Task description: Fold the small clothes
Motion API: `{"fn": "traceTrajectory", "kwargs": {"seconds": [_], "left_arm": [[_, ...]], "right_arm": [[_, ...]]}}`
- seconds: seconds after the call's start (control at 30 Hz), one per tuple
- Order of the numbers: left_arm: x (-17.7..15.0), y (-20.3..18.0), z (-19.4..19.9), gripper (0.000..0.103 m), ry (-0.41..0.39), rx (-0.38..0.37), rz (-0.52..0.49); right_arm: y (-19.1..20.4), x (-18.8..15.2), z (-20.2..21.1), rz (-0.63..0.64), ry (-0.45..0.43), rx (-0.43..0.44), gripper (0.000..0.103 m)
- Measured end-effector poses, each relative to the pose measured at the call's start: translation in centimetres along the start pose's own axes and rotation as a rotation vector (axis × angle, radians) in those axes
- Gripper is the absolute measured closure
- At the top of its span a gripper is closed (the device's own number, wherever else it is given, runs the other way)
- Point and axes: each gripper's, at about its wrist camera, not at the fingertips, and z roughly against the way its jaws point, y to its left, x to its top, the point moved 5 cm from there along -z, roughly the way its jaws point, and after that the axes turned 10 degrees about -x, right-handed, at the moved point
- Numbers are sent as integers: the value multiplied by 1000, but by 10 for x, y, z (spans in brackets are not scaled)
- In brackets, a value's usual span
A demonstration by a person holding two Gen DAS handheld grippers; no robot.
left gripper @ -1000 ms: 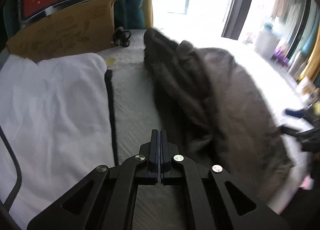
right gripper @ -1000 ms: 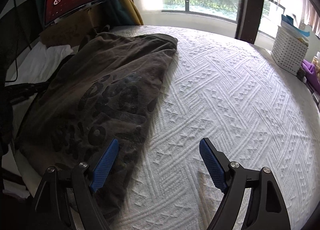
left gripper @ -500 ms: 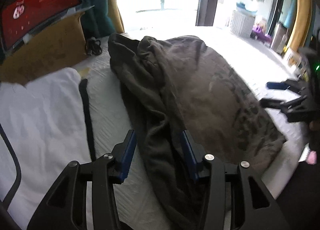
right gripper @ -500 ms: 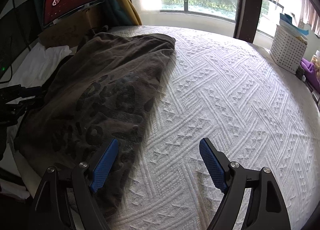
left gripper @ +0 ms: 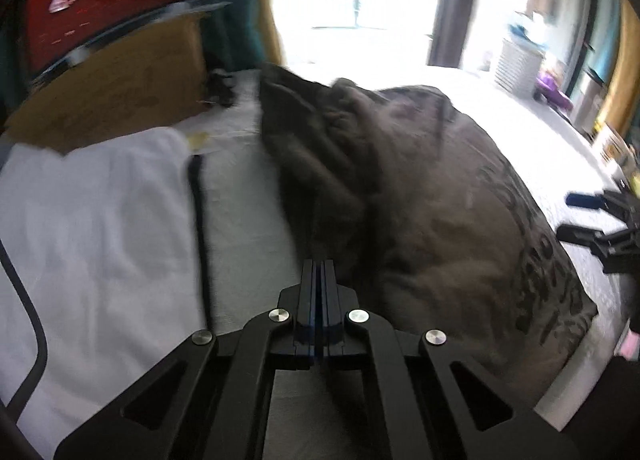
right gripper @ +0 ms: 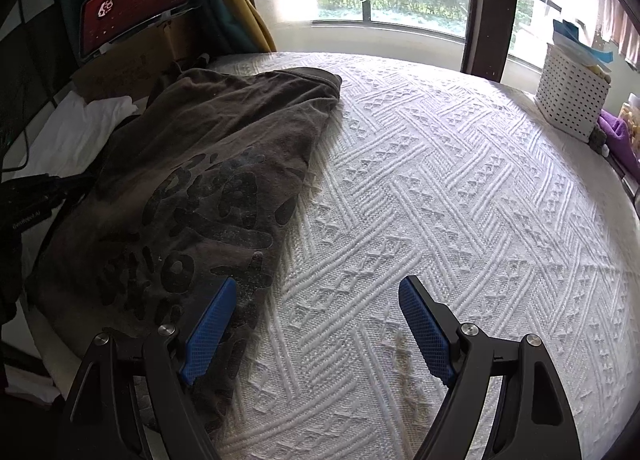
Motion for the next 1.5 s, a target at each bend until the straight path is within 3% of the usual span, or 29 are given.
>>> {"fn": "traceTrajectory", "kwargs": {"seconds": [0.37, 0.5, 0.57, 0.63, 0.7, 0.97, 1.13, 1.17, 1.23, 1.4, 1.5], "left_arm": [[-4, 20, 5, 102, 23, 57, 83], [11, 30, 21, 100, -24, 49, 108], [24, 29, 22, 88, -49, 29, 92], [37, 29, 15, 58, -61, 6, 84], [51, 28, 3, 51, -70, -45, 92], [85, 35, -41, 51, -65, -79, 90], [98, 49, -65, 52, -25, -30, 65], [100, 52, -67, 54, -22, -26, 65], [104, 59, -70, 95, -31, -22, 54], [109, 82, -74, 97, -14, 44, 112], [118, 78, -61, 96, -33, -64, 147]], "right_arm": [[8, 4, -5, 20, 4, 19, 19], [5, 10, -7, 21, 0, 12, 19], [4, 14, -7, 24, -5, 9, 19], [2, 20, -7, 22, -11, 4, 19], [1, 27, -7, 26, -19, 1, 19], [-5, 62, -17, 43, -47, -24, 19], [-8, 87, -33, 42, -60, -20, 19], [-7, 91, -35, 43, -60, -21, 19], [-5, 98, -41, 45, -64, -13, 19], [1, 115, -54, 54, -63, 7, 19], [1, 122, -60, 57, -62, 12, 19]]}}
